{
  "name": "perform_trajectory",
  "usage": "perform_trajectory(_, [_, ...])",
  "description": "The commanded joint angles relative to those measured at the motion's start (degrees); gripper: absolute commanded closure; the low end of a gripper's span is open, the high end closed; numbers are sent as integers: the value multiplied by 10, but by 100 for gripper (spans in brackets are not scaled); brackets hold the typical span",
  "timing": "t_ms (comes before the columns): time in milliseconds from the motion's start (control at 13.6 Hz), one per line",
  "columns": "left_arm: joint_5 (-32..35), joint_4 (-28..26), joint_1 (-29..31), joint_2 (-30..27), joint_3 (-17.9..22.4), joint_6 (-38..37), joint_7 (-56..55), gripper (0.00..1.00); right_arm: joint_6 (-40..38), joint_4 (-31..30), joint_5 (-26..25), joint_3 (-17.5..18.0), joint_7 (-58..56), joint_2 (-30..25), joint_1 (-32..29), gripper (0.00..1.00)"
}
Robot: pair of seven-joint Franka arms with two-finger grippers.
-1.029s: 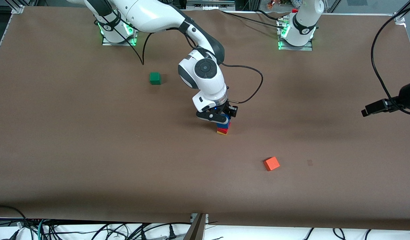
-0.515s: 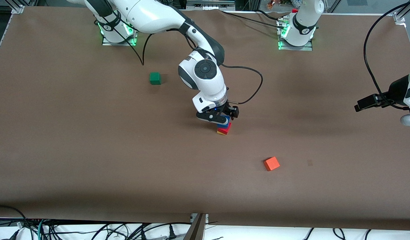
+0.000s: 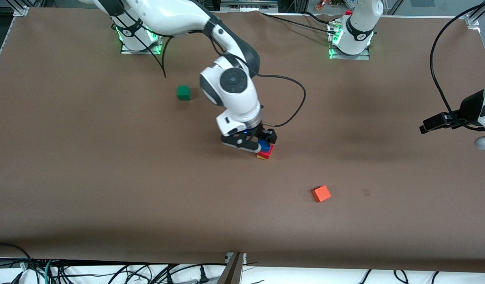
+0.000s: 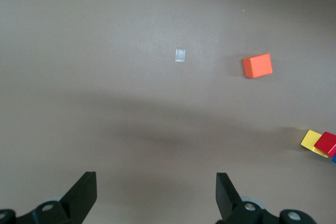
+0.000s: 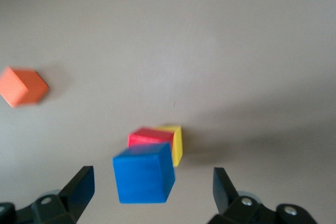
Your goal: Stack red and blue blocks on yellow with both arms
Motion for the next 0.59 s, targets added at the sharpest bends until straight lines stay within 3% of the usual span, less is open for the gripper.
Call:
perform_trajectory(0, [10,21,5,11,-1,-2,7,0,-104,-18,1,7,-28,-84,-65,0])
perform_trajectory(147, [11,21,1,10,0,-2,5,0,-161,-31,3,-3,-89,-127,-111,0])
perform_trajectory(368, [12,21,3,11,0,-3,5,0,-198,-120,87,-24,-210,-226,-189,0])
perform_trajectory(515, [13,21,0,11,1,-3,5,0,-248,-168,88,-74,-294,-283,-195,0])
